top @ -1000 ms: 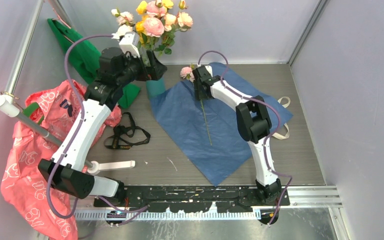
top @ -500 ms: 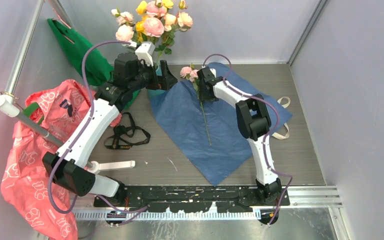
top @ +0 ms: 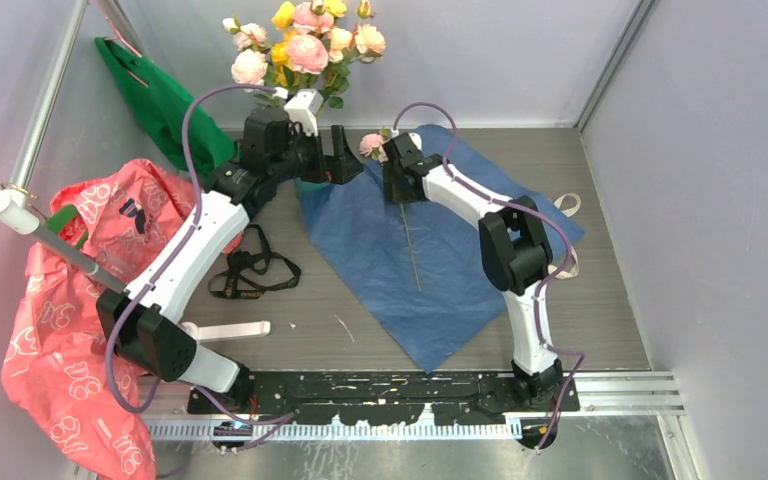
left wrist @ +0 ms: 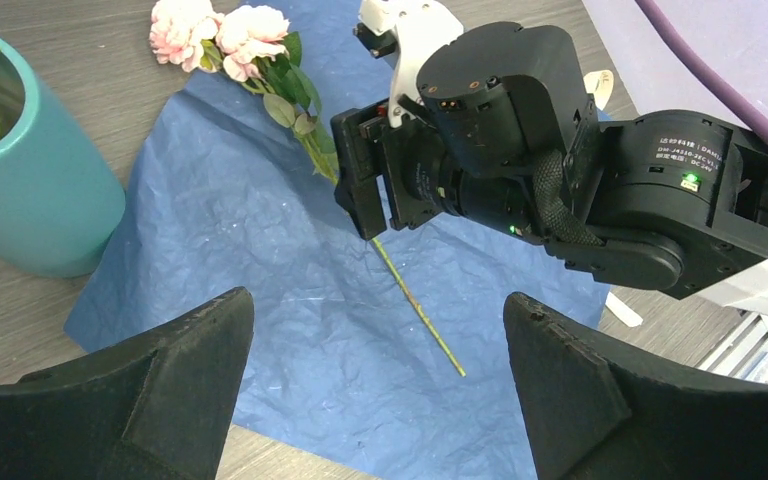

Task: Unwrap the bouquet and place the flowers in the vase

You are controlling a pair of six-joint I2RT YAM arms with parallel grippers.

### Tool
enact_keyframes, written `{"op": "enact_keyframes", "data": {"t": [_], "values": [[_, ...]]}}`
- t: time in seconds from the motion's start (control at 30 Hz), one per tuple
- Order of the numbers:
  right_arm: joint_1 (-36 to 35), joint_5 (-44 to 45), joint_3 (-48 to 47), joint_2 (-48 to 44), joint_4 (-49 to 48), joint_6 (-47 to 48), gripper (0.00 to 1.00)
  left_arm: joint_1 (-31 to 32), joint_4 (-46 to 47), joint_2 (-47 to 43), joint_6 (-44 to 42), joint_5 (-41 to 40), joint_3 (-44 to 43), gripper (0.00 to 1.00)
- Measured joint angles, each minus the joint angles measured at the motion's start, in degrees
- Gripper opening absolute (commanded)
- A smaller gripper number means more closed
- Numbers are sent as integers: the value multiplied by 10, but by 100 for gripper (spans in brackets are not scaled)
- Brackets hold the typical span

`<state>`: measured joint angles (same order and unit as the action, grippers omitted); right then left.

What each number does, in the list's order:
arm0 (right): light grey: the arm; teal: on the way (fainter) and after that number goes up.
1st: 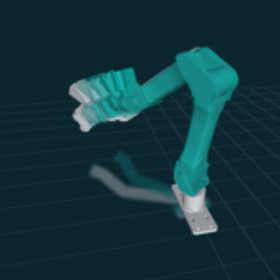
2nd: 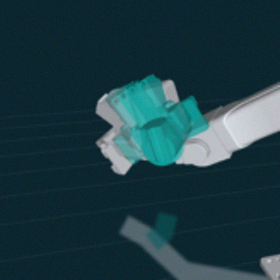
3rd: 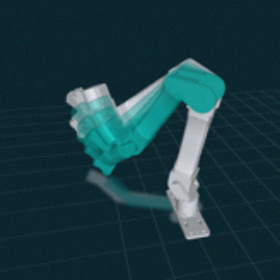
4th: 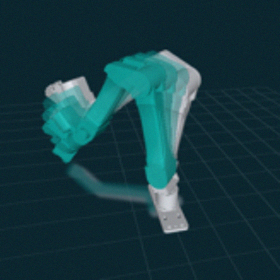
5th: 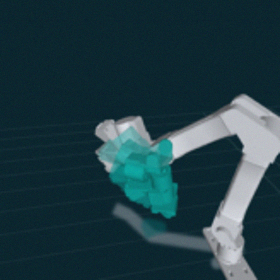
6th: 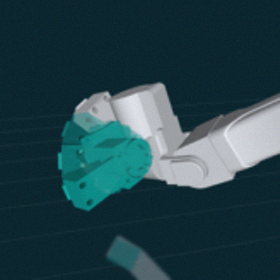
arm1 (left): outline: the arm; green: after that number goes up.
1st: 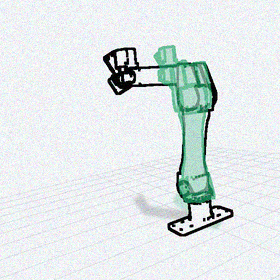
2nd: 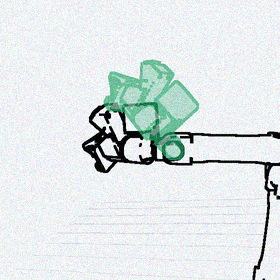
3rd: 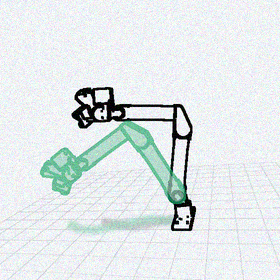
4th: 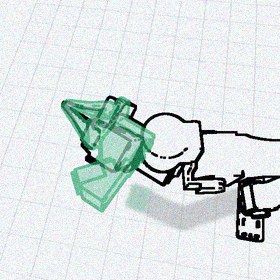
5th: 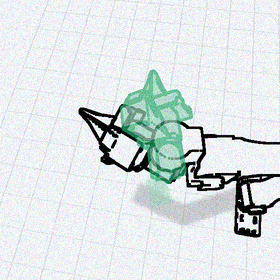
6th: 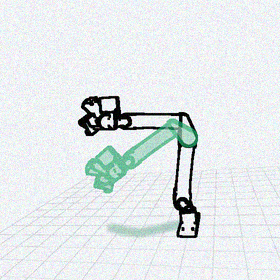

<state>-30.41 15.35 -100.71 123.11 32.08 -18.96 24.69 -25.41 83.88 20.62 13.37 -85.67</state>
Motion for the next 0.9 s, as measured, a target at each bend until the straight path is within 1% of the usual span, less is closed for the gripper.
{"op": "enact_keyframes", "data": {"t": [0.17, 0.23, 0.33, 0.43, 0.47, 0.53, 0.67, 0.8, 0.9], "values": [[-6, -9, -5, 4, -2, 0, 64, 1, 0, 0, 0, 2, 0, 95], [-5, -12, -7, 15, -7, -1, 56, 1, 0, 0, 0, 2, 1, 95], [-2, -18, -9, 42, -15, -7, 42, 1, 0, -3, -1, 2, 6, 95], [3, -28, -10, 64, -25, -15, 11, 1, -1, -4, -3, 3, 8, 96], [3, -30, -10, 64, -29, -14, 2, 1, -1, -4, -4, 5, 8, 96], [4, -36, -10, 64, -30, -17, 1, 1, -2, -4, -8, 9, 8, 96], [6, -39, 1, 51, -30, -18, 1, 1, 2, -4, -14, 19, 11, 93], [3, -40, 38, -8, -20, -13, 1, 1, 27, -4, -13, 41, 34, 93], [-8, -39, 59, -90, -11, -5, 1, 1, 44, 9, -6, 61, 44, 91]]}}
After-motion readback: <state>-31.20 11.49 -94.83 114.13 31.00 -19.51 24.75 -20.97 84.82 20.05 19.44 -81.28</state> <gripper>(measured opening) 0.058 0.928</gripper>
